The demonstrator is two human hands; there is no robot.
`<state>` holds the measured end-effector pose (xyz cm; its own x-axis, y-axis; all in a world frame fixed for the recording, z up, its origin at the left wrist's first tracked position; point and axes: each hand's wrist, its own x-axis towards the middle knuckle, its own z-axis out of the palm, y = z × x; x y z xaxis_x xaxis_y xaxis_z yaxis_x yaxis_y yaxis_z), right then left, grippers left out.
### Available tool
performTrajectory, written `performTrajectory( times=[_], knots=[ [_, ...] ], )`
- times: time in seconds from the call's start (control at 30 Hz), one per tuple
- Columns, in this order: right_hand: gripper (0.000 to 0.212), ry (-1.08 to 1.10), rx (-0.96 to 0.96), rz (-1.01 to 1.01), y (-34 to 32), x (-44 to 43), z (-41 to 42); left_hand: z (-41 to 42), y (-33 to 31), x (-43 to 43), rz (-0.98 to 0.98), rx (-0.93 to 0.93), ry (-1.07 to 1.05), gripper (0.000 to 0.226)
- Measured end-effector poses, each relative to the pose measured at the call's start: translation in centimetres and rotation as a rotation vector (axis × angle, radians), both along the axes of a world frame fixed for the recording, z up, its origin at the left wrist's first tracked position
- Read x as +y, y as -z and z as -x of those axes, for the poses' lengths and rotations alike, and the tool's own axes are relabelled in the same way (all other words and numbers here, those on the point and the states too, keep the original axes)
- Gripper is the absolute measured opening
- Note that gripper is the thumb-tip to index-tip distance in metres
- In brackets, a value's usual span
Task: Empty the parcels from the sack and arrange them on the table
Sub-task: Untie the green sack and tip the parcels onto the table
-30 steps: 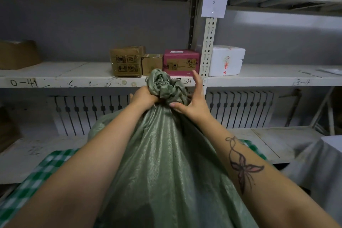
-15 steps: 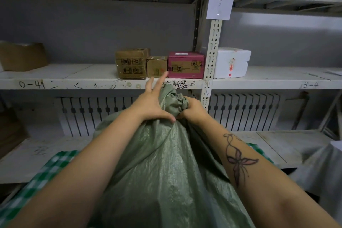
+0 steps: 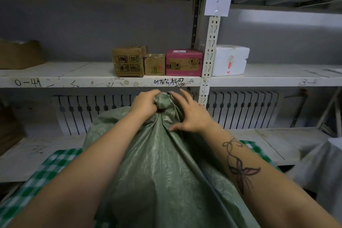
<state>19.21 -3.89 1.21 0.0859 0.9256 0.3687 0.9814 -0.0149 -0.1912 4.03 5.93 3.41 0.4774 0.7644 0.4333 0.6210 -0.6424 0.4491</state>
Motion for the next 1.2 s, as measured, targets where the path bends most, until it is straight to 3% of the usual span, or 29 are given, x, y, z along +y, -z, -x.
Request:
performTrajectory(
  times=[0.1, 0.3, 0.43, 0.57, 0.63, 0.7, 0.77, 0.87, 0.97, 1.07, 1.13, 1.2],
  knots=[
    [0.123, 0.113, -0.042, 0.133, 1.2, 0.5, 0.0, -0.3, -0.9, 0.5, 0.171, -0.053, 0.077, 0.027],
    [0.048, 0.148, -0.015, -0.102, 1.2, 1.6, 0.2, 0.3, -2.4, 0.1, 0.293, -0.134, 0.212, 0.031],
    [0.045, 0.160, 0.119, -0.327, -0.5, 2.3, 0.3, -0.2, -4.4, -0.5, 0.083, -0.196, 0.104, 0.032],
    [0.042, 0.179, 0.085, -0.221, -0.7, 2.5, -0.5, -0.6, -4.0, -0.1, 0.136, -0.034, 0.120, 0.036],
    [0.041, 0.205, 0.144, -0.190, 0.2, 2.3, -0.6, -0.3, -3.5, -0.2, 0.202, 0.055, 0.160, 0.063],
    [0.035, 0.225, 0.245, -0.188, 0.9, 2.1, -0.6, 0.5, -2.9, -1.1, 0.194, -0.003, 0.242, 0.096],
    [0.026, 0.249, 0.321, -0.178, 0.9, 1.8, -0.6, 1.6, -1.9, -2.3, 0.057, -0.087, 0.347, 0.104],
    [0.024, 0.271, 0.347, -0.126, 0.3, 1.4, -0.5, 2.7, -0.3, -3.0, -0.185, 0.209, 0.339, 0.105],
    [0.027, 0.204, 0.562, -0.049, 0.0, 1.1, -0.3, 1.7, 0.8, -2.8, -0.212, 0.484, 0.201, 0.122],
    [0.031, 0.039, 0.878, 0.028, -0.6, 0.3, 0.3, 0.4, 1.5, -2.6, -0.132, 0.539, 0.100, 0.134],
    [0.040, -0.034, 1.033, 0.060, -0.9, -0.2, 0.6, 0.0, 1.8, -2.4, -0.113, 0.529, 0.067, 0.124],
    [0.042, -0.058, 1.151, 0.134, -0.7, 0.0, 0.6, -0.1, 1.9, -2.3, -0.139, 0.495, 0.054, 0.099]
  ],
)
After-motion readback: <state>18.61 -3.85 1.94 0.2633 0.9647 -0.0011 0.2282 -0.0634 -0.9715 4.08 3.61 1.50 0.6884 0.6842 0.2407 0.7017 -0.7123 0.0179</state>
